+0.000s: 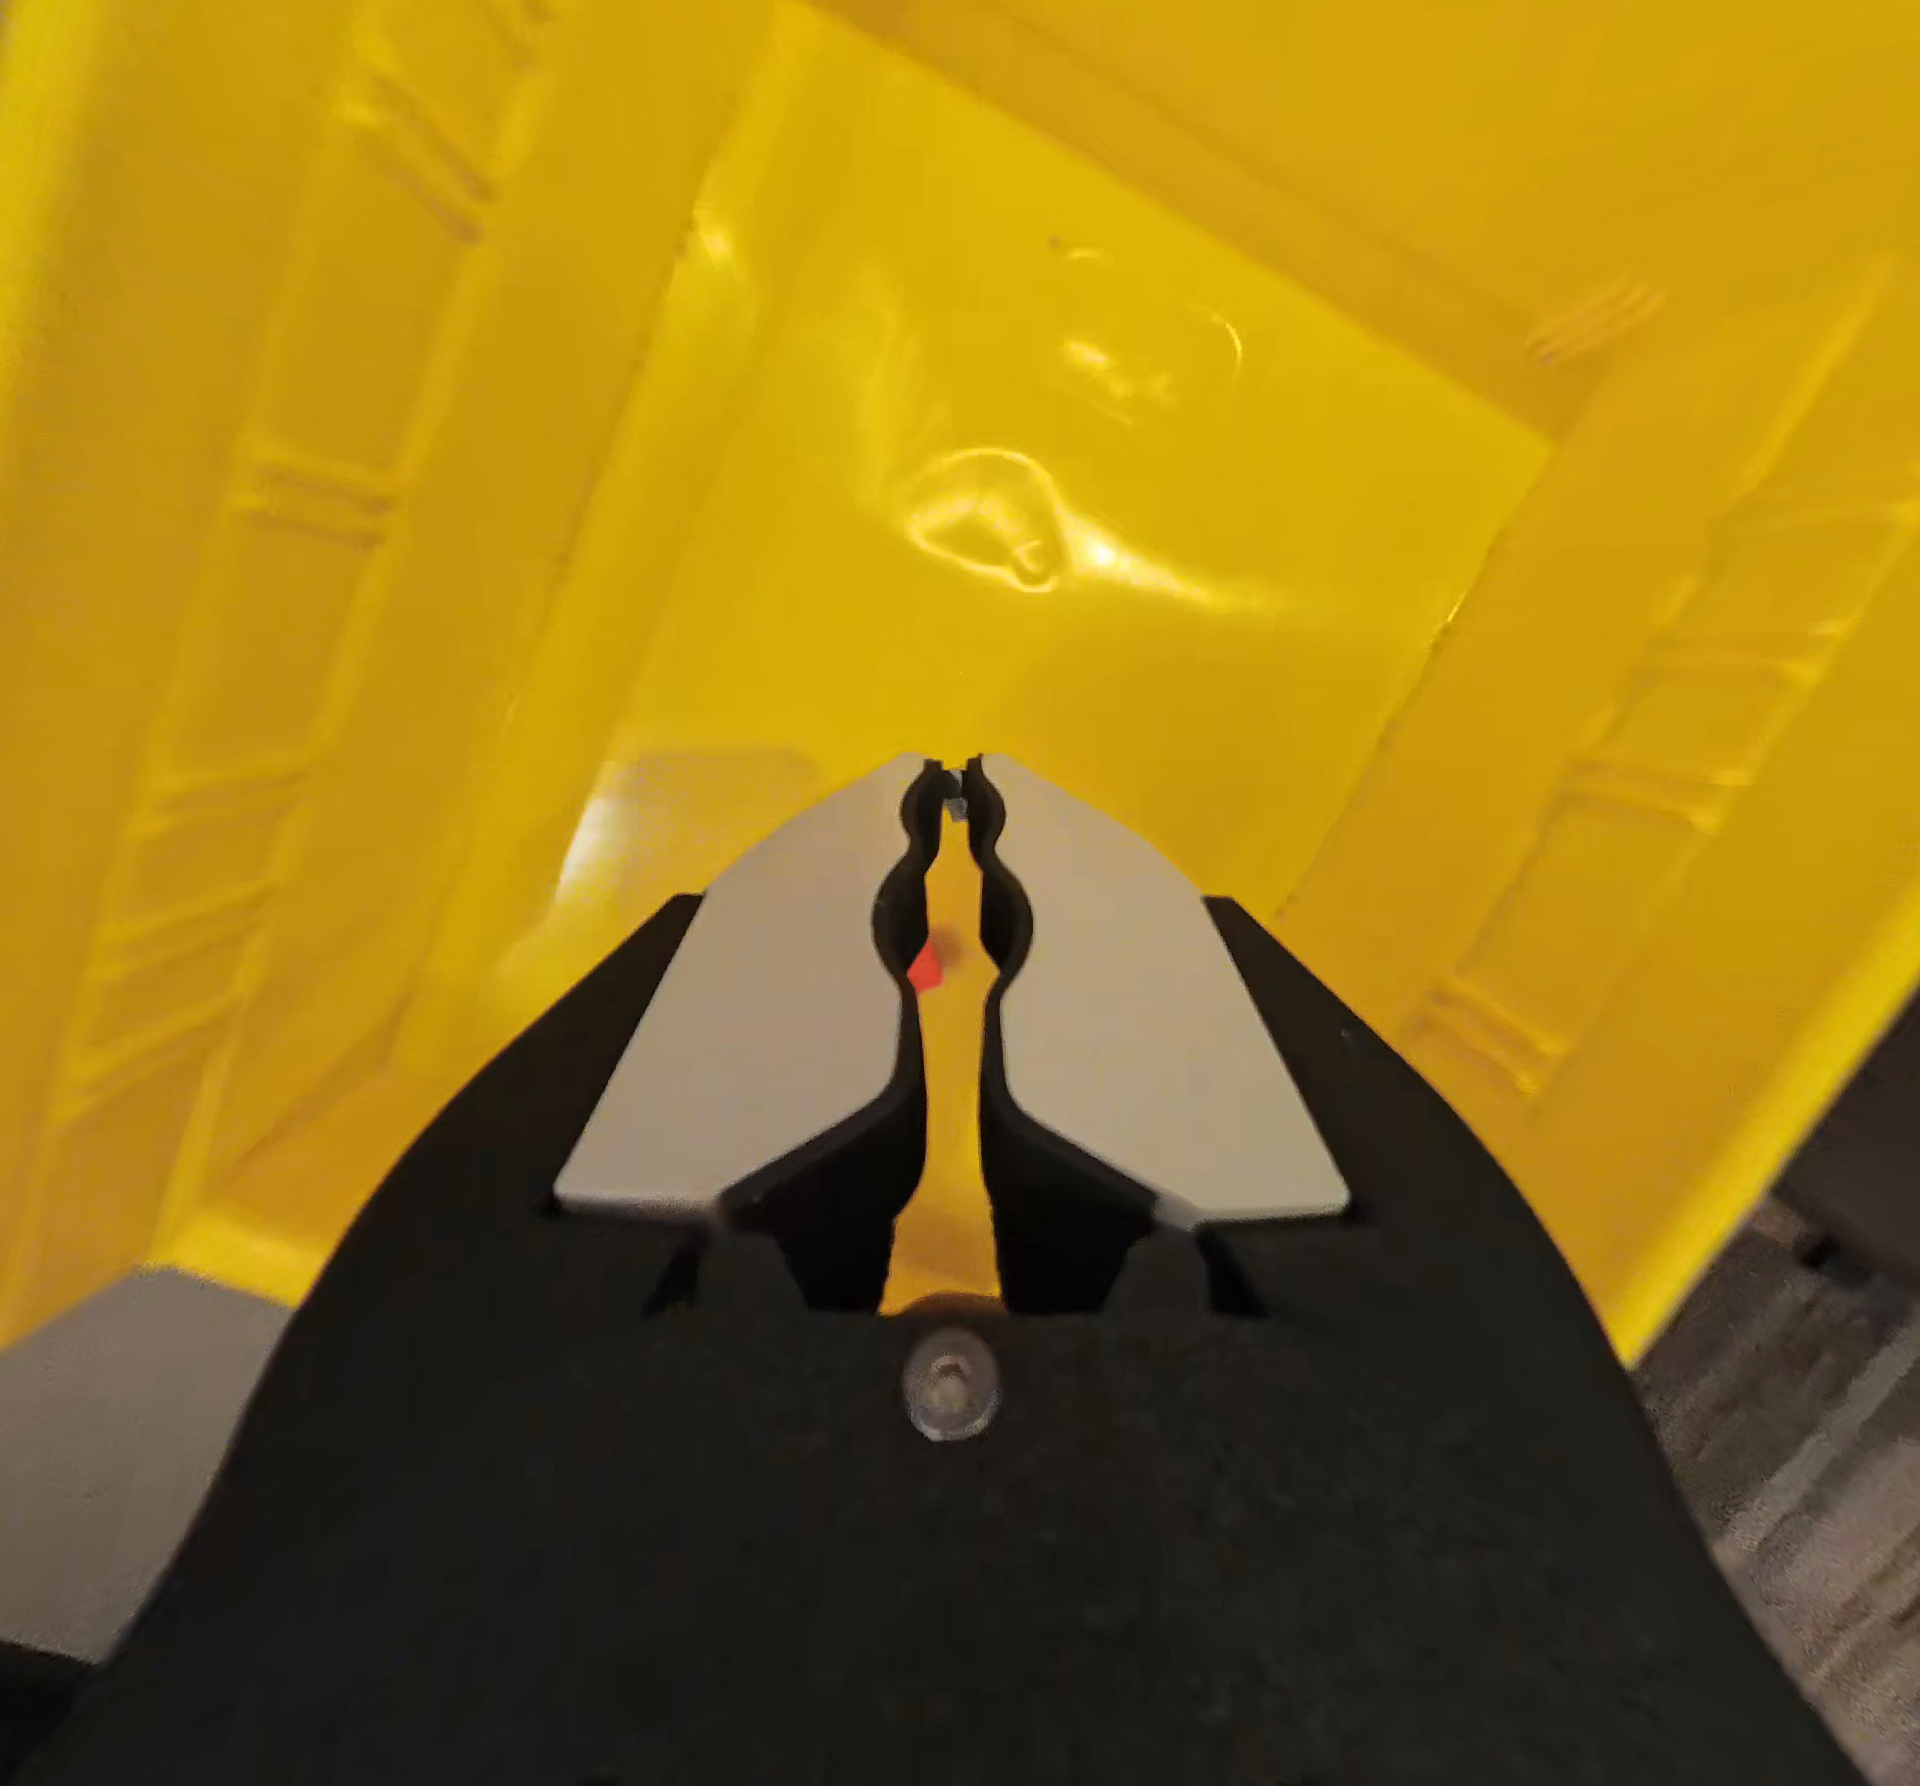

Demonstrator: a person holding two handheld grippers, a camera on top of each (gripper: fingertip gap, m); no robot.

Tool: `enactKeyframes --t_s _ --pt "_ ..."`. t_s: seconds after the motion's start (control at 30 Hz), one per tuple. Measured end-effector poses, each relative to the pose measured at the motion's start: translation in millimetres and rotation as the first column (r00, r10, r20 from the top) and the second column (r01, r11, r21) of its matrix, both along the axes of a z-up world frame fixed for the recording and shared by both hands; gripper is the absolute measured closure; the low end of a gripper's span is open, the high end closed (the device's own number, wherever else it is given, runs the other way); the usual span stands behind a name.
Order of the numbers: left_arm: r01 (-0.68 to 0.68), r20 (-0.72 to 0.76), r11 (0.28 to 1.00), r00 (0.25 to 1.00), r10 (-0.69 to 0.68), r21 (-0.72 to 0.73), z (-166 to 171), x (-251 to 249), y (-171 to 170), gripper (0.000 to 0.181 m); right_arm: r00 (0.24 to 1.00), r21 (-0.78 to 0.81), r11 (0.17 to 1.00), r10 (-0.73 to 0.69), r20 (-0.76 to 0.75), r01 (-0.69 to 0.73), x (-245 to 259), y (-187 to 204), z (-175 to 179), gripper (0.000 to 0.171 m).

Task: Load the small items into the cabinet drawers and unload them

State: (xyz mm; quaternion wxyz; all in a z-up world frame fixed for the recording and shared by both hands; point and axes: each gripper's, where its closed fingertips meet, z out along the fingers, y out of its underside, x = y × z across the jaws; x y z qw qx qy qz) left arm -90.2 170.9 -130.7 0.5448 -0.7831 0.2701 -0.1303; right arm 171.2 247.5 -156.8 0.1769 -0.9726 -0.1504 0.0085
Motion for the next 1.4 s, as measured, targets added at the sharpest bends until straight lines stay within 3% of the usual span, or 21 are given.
enactKeyframes --t_s 0.17,0.4,0.47,0.57,0.67,0.73,0.83,0.9,1.0,1.13,1.27,1.4 --pt "0.004 0.006 1.0 1.0 -0.004 -0.007 0 0 4 0.118 0.997 -0.103 0.992 -0.07 0.026 0.073 13 2 -29 0.167" --pt "0.003 0.001 1.0 1.0 -0.003 0.0 1 1 12 0.118 0.994 -0.091 0.99 -0.106 -0.029 0.103 13 3 -33 0.167" --pt "0.006 0.011 1.0 1.0 -0.006 -0.016 2 3 15 0.118 0.993 -0.049 0.992 -0.115 -0.021 0.114 14 5 -25 0.159" --pt "0.024 0.072 0.999 0.997 -0.022 -0.034 8 6 15 0.118 0.991 0.109 0.986 -0.125 -0.042 0.129 6 6 12 0.155" --pt "0.033 0.096 0.999 0.995 -0.03 -0.027 10 -1 8 0.114 0.99 0.38 0.917 -0.079 -0.118 0.118 -23 -12 72 0.151" --pt "0.051 0.104 0.998 0.993 -0.049 -0.019 9 -6 -1 0.119 0.973 0.543 0.834 0.036 -0.229 0.097 -65 -39 108 0.152" --pt "0.066 0.101 0.998 0.993 -0.065 -0.003 13 -8 -8 0.119 0.863 0.702 0.71 0.32 -0.39 0.054 -152 -90 132 0.153" --pt "0.071 0.103 0.997 0.992 -0.072 0.01 18 -3 -6 0.122 0.841 0.714 0.7 0.399 -0.365 -0.022 -192 -114 113 0.153" --pt "0.056 0.066 0.998 0.996 -0.058 0.03 21 3 5 0.123 0.882 0.726 0.68 0.399 -0.252 -0.101 -215 -121 88 0.148" --pt "0.066 0.087 0.998 0.994 -0.066 0.012 22 -3 4 0.122 0.881 0.701 0.712 0.355 -0.314 -0.037 -222 -123 75 0.145" --pt "0.093 0.122 0.995 0.989 -0.088 -0.039 21 -33 -25 0.121 0.862 0.668 0.743 0.306 -0.405 0.051 -232 -129 53 0.145" --pt "0.088 0.171 0.992 0.983 -0.071 -0.092 20 -84 -56 0.128 0.883 0.64 0.764 0.245 -0.401 0.079 -254 -117 34 0.132"
